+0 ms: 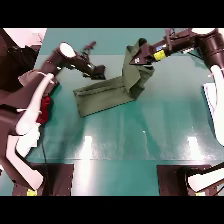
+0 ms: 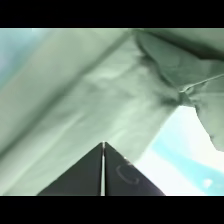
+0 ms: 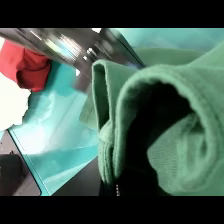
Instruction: Fold the shirts.
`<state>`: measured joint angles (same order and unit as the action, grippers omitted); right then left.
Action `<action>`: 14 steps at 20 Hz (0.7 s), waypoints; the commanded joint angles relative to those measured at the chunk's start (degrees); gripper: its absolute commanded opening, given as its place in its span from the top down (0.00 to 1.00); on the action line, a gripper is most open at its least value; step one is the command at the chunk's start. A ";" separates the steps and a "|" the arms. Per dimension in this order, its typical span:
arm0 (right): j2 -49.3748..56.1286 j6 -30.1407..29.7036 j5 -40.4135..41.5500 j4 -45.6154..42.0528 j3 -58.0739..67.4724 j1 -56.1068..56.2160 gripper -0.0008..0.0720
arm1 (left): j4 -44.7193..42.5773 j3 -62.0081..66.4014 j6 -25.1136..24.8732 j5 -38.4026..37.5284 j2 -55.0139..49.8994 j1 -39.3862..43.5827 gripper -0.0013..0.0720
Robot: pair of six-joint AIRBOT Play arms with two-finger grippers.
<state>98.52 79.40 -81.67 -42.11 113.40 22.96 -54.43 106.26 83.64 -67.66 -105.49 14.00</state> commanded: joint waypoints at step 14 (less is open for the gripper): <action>10.01 -11.26 21.03 -12.76 0.15 21.27 0.02 | -6.88 0.00 -1.62 -9.86 17.22 -17.38 0.95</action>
<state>109.73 68.47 -57.60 -47.66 113.51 45.91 -60.77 106.28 82.08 -76.18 -88.82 -2.61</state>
